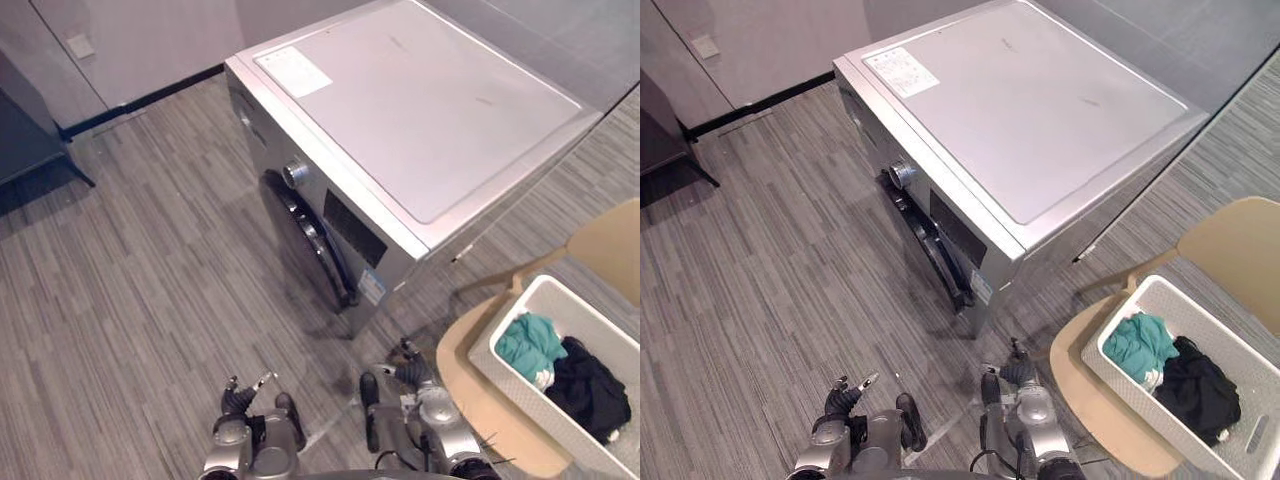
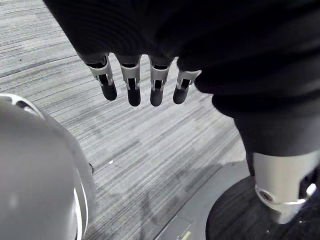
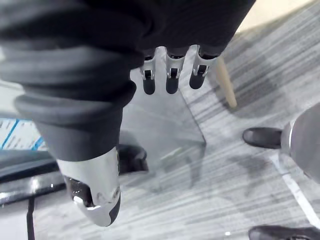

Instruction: Pick up the laundry basket with both hands and put the clothes into the washing machine.

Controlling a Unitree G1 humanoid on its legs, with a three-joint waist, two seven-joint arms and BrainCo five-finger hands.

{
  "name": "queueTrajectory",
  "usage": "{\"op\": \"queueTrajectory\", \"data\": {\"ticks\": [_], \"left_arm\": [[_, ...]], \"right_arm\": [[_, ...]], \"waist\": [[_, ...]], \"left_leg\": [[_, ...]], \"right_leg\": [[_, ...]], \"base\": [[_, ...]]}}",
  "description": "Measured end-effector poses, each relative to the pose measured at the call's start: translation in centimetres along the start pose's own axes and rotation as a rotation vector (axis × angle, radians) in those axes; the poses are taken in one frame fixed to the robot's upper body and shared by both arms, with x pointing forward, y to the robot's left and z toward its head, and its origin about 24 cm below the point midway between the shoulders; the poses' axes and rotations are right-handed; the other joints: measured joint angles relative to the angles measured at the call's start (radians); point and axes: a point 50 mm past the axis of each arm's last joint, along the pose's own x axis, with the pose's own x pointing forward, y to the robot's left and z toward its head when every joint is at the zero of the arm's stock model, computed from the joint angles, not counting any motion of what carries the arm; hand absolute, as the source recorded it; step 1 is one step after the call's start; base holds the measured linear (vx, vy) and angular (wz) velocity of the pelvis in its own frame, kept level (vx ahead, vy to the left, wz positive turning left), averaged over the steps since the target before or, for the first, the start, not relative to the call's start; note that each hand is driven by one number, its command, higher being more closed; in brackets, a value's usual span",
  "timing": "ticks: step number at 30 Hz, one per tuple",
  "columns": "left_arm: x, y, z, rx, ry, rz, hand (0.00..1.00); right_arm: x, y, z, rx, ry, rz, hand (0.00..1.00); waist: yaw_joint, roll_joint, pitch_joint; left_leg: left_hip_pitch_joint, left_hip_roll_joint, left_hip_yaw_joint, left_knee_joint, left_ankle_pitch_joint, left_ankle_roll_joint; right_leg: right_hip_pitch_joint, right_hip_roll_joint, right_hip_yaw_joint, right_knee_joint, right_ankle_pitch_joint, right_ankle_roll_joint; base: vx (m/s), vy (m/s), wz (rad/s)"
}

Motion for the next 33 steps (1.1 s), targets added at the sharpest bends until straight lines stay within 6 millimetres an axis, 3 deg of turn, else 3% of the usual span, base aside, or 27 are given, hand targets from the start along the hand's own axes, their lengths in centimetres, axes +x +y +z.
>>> {"op": "queueTrajectory", "data": {"ticks": [3,7,14,18,23,28,31,33], "left_arm": [[0.1,0.5,-0.1,0.009,0.002,0.011,0.00],[0.3,0.9,0.0,0.007,0.002,0.023,0.00],[0.5,1.1,0.5,-0.021,-0.011,0.044,0.00],[0.4,0.9,0.6,-0.028,-0.016,0.055,0.00],[0.4,0.2,1.6,-0.057,-0.048,0.049,0.00],[0.4,0.0,2.4,-0.085,-0.074,0.051,0.00],[0.5,-0.2,3.1,-0.093,-0.095,0.044,0.00],[0.4,-0.8,3.8,-0.106,-0.119,0.024,0.00]], "right_arm": [[0.2,1.1,0.7,-0.033,-0.021,0.059,0.00],[0.9,2.5,3.8,-0.075,-0.121,0.118,0.00],[1.0,0.4,11.8,-0.019,-0.409,-0.024,0.00],[0.4,-1.5,14.5,0.045,-0.511,-0.154,0.00],[0.1,-2.6,15.2,0.109,-0.534,-0.245,0.00],[0.1,-2.7,16.8,0.182,-0.567,-0.245,0.00],[1.2,-3.2,17.5,0.205,-0.536,-0.227,0.00],[2.1,-4.1,18.6,0.208,-0.522,-0.210,0.00]], "waist": [[0.002,0.000,0.004],[0.015,0.004,0.023],[0.030,0.025,0.064],[0.038,0.032,0.075],[0.054,0.051,0.118],[0.059,0.052,0.131],[0.057,0.054,0.144],[0.074,0.055,0.146]], "left_leg": [[-0.023,-0.015,-0.042,0.004,0.000,0.000],[-0.034,-0.016,-0.057,0.025,-0.002,0.004],[-0.072,-0.018,-0.100,0.047,-0.002,0.019],[-0.082,-0.023,-0.104,0.033,0.000,0.022],[-0.090,-0.039,-0.123,0.022,0.009,0.033],[-0.126,-0.056,-0.128,0.016,0.017,0.041],[-0.147,-0.071,-0.146,0.011,0.028,0.046],[-0.175,-0.082,-0.160,0.000,0.039,0.047]], "right_leg": [[0.007,-0.008,-0.019,-0.026,0.002,-0.003],[0.011,-0.017,-0.043,-0.026,0.011,-0.003],[0.003,-0.019,-0.090,-0.019,0.039,-0.003],[-0.016,-0.024,-0.099,-0.001,0.025,-0.003],[-0.036,-0.041,-0.125,0.045,-0.008,-0.002],[-0.086,-0.061,-0.135,0.087,-0.025,0.003],[-0.105,-0.073,-0.155,0.101,-0.030,0.007],[-0.134,-0.085,-0.169,0.112,-0.032,0.008]], "base": [[-0.01,0.066,0.16],[0.02,0.045,0.09],[0.06,0.005,0.15],[0.06,0.007,0.04],[0.02,0.003,0.18],[0.00,0.012,0.09],[-0.02,0.018,0.18],[-0.04,0.001,0.28]]}}
